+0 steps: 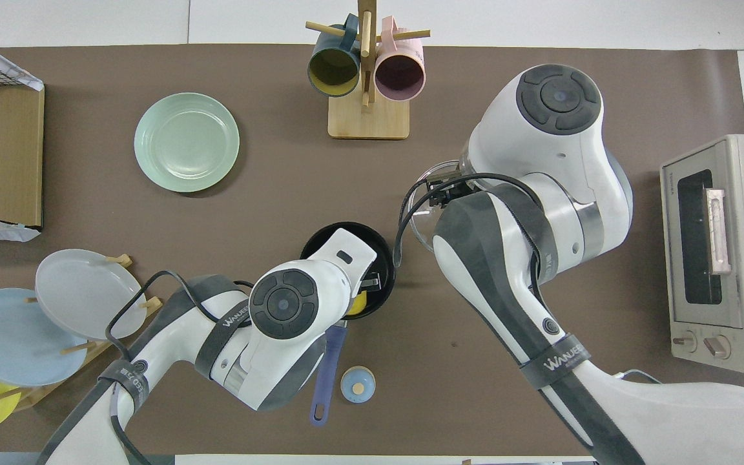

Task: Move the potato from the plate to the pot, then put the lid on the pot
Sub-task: 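Release the potato into the pan while the right gripper brings the lid over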

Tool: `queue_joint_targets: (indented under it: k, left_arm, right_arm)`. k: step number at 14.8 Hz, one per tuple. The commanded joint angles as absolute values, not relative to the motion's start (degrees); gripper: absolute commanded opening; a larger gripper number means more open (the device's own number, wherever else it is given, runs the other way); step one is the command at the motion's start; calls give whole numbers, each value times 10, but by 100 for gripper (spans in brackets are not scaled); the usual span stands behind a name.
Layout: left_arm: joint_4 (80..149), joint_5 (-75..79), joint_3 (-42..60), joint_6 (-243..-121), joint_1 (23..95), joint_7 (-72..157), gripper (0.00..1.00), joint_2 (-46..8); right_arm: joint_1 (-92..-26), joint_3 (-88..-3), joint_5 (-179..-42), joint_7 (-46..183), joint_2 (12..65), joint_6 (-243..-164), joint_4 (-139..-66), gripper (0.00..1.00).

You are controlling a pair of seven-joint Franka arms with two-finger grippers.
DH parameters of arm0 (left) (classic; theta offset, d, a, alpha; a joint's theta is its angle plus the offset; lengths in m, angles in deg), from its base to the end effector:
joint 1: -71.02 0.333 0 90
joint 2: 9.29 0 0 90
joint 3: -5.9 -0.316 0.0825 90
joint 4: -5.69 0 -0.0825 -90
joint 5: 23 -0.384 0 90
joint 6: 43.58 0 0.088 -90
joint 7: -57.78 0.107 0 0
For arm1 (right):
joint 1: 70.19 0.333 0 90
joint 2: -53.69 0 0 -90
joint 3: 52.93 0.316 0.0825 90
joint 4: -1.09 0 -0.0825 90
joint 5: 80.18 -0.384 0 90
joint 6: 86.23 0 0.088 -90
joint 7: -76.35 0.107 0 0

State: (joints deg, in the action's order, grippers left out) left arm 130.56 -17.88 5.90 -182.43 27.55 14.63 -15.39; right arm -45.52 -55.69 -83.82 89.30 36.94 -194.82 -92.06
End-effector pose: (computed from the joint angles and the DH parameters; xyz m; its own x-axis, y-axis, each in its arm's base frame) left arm 0.4072 -0.3866 0.3550 0.9968 0.0613 0.0523 0.0534 -0.9885 0.1414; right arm 0.5953 0.2476 0.4500 0.9900 0.1375 -0.0326 0.1362 -0.9899 -0.0396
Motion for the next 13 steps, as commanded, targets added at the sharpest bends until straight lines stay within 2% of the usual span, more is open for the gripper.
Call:
queue_joint_targets:
  k: [1,4,10,11,12,13]
  left_arm:
    - [1322,-209,48,-1840,255,124,0,-161]
    - [1321,-242,48,-1861,255,100,0,-182]
    - [1318,-256,49,-1861,256,102,0,-183]
    - [1316,-258,49,-1861,256,102,38,-183]
    - [1312,-258,49,-1859,256,102,92,-183]
    - [1309,-258,49,-1855,257,102,100,-183]
  right_arm:
    - [-456,-555,-842,917,371,-1955,-917,0]
    - [-442,-554,-843,929,371,-1961,-919,0]
    - [-442,-554,-843,929,371,-1962,-919,0]
    - [-442,-554,-843,929,371,-1962,-919,0]
    - [-442,-554,-843,929,371,-1962,-919,0]
    - [-442,-554,-843,929,371,-1962,-919,0]
